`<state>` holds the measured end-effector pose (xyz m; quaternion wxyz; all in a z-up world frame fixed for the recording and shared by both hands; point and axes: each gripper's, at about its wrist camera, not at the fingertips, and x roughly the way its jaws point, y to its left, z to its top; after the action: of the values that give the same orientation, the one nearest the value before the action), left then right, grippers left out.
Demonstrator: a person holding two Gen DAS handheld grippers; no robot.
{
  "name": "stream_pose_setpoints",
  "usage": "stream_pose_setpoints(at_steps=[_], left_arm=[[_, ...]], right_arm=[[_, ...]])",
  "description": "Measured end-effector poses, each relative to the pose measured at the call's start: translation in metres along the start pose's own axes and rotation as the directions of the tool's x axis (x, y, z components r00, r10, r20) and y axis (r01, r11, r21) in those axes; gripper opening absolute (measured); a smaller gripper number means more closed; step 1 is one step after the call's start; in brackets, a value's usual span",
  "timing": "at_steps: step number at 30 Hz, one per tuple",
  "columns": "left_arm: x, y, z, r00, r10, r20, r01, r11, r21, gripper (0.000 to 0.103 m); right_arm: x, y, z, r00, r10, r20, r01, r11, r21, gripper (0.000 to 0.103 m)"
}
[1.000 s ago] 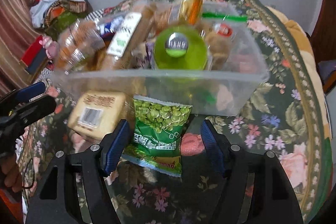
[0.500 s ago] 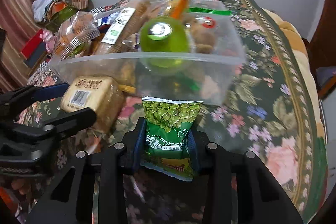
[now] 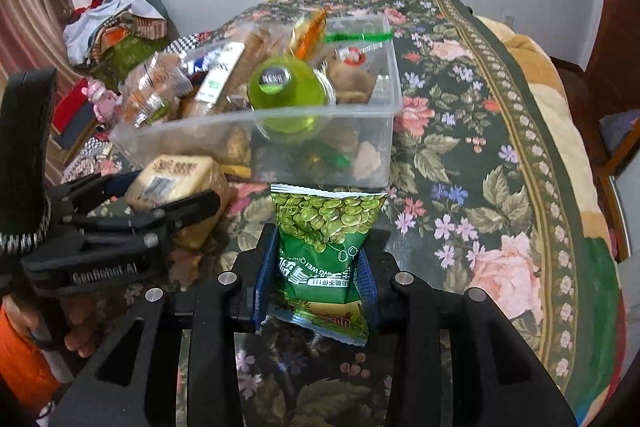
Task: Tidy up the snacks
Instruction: 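Carry the bread pack and pea bag over the box and release them inside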
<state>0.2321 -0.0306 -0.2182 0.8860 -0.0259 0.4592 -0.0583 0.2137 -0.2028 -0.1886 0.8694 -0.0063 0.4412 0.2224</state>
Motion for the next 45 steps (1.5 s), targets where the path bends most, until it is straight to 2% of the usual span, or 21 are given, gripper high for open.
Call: stream_pose_setpoints(at_steps=[4,10,14,20,25,29,31,41,45], left_arm=[[-0.024,-0.011,-0.002,0.999,-0.005,0.049,0.002,0.999,0.054,0.082],[-0.062,-0.009,0.008,0.991,-0.027,0.128,0.020,0.998,0.058,0.082],[-0.085,-0.001,0.026,0.981,-0.046,0.187,0.039,0.998,0.043,0.082],[-0.095,0.005,0.064,0.967,-0.050,0.251,0.045,0.999,0.025,0.082],[-0.086,0.021,0.097,0.965,-0.050,0.257,0.049,0.999,0.008,0.082],[-0.066,0.033,0.114,0.973,-0.066,0.221,0.072,0.997,-0.016,0.082],[-0.054,0.037,0.120,0.978,-0.054,0.199,0.059,0.998,-0.019,0.082],[-0.008,0.049,0.130,0.991,-0.037,0.126,0.039,0.999,-0.015,0.082],[-0.008,0.046,0.129,0.988,-0.007,0.153,0.008,1.000,-0.004,0.082]], right_arm=[[-0.014,0.004,0.008,0.999,0.002,0.043,-0.002,1.000,-0.003,0.034],[-0.036,0.007,0.028,0.992,0.007,0.122,-0.007,1.000,-0.004,0.034],[-0.045,0.011,0.046,0.985,0.008,0.172,-0.006,1.000,-0.015,0.034],[-0.048,0.017,0.071,0.972,0.006,0.235,0.000,1.000,-0.027,0.034],[-0.043,0.025,0.088,0.964,0.007,0.267,0.006,0.999,-0.049,0.034],[-0.027,0.027,0.100,0.966,0.007,0.260,0.007,0.999,-0.051,0.034],[-0.017,0.027,0.104,0.969,0.012,0.245,-0.002,0.999,-0.041,0.034],[0.025,0.014,0.114,0.987,0.030,0.161,-0.031,1.000,0.004,0.035],[0.024,0.014,0.113,0.987,0.027,0.160,-0.027,1.000,-0.001,0.035]])
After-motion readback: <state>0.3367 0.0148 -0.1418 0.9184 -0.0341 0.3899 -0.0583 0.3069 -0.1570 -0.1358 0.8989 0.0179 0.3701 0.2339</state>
